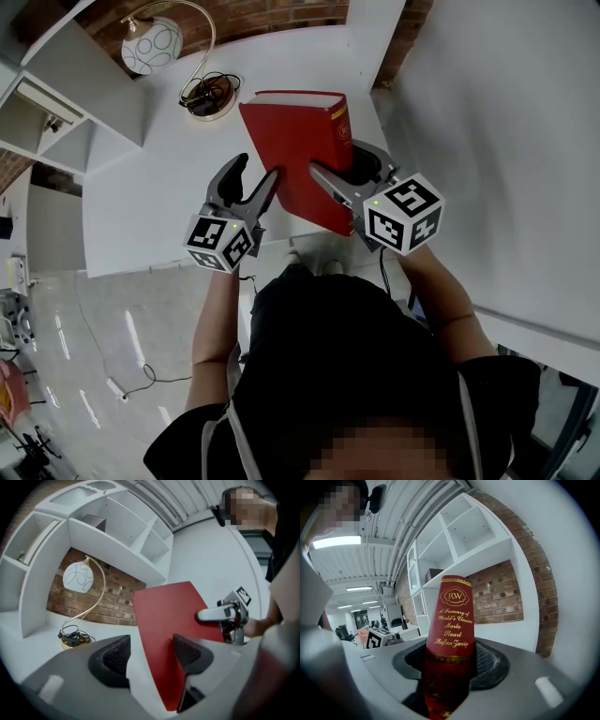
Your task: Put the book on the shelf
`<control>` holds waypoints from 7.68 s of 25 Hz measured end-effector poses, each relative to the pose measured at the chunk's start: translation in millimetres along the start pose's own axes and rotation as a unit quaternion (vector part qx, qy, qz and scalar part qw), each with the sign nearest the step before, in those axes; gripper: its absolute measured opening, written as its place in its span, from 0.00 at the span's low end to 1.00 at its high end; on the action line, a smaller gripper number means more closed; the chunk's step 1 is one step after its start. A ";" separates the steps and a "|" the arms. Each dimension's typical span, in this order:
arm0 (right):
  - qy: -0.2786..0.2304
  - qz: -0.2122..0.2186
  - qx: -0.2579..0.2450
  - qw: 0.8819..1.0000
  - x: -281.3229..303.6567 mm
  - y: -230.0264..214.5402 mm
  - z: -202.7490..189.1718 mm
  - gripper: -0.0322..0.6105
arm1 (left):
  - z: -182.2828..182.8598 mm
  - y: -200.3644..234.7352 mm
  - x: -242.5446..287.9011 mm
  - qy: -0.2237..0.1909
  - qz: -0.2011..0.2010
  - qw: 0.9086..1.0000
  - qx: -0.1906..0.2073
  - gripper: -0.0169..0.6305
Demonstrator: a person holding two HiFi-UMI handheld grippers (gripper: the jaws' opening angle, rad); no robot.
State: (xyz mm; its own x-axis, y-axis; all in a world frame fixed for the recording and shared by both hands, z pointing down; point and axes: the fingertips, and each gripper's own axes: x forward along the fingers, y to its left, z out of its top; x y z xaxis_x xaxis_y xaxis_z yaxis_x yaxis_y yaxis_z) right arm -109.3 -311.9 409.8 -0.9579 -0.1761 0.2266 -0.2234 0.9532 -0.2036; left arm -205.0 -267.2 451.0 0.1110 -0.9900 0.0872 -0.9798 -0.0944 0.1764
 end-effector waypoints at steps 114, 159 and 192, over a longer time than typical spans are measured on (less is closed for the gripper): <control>-0.362 -0.150 -0.244 0.887 -92.4 -17.2 454.6 0.41 | 378.3 -97.0 135.1 -0.232 -0.134 0.947 0.176 0.18; -0.407 -0.157 -0.236 0.868 -58.4 -45.4 486.1 0.40 | 470.6 -90.1 116.1 -0.309 -0.048 0.925 0.215 0.18; -0.310 -0.149 -0.203 0.917 57.2 -72.5 540.0 0.41 | 480.3 -24.2 136.1 -0.260 0.028 0.942 0.209 0.18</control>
State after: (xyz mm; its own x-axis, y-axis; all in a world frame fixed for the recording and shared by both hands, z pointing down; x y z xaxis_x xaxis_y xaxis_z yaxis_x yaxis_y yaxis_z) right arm -245.2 -523.8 -76.8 -0.8122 -0.4289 -0.3955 -0.5260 0.8315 0.1786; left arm -246.2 -450.1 -12.3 0.0670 -0.9022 -0.4261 -0.9735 0.0344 -0.2259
